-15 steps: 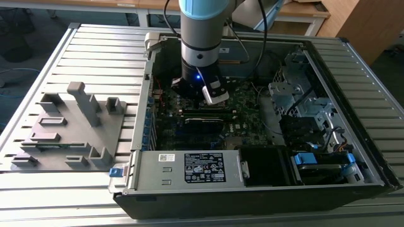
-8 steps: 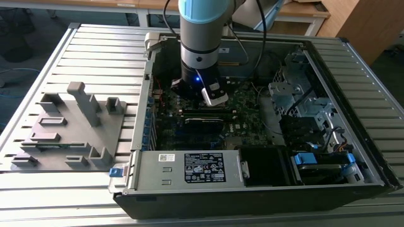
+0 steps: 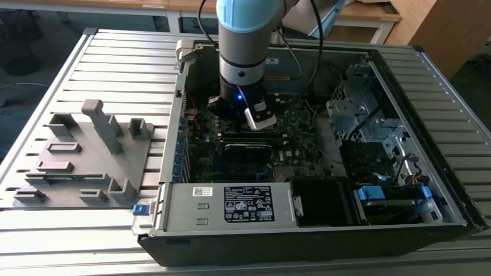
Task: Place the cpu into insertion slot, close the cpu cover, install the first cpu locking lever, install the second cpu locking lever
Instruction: 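Install the second cpu locking lever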
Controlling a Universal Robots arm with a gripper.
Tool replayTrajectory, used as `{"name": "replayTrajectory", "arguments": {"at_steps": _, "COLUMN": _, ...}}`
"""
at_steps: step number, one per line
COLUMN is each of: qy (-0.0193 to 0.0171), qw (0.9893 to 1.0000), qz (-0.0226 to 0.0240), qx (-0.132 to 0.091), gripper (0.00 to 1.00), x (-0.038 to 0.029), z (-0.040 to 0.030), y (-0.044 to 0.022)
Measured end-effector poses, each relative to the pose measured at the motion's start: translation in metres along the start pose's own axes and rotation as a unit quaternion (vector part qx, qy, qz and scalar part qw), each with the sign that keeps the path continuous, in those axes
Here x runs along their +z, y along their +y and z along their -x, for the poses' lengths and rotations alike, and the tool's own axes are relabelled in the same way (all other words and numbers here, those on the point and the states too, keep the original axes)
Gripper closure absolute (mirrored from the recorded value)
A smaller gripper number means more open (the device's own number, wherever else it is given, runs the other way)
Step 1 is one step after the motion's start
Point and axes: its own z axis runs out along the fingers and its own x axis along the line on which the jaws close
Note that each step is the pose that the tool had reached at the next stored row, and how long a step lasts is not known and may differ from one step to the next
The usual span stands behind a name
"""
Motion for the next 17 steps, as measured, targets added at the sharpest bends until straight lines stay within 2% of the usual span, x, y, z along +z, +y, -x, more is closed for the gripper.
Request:
{"name": "replayTrajectory", "arguments": {"at_steps": 11, "qy": 0.0007, "qw": 1.0, "qz": 0.007, "qx": 0.0, "gripper": 0.9, "x": 0.0026, "z": -0.0053, "y": -0.0012}}
{"name": "replayTrajectory", "arguments": {"at_steps": 17, "qy": 0.0008, "qw": 1.0, "qz": 0.0076, "qx": 0.0, "gripper": 0.9, "x": 0.004, "z": -0.0066, "y": -0.0016}}
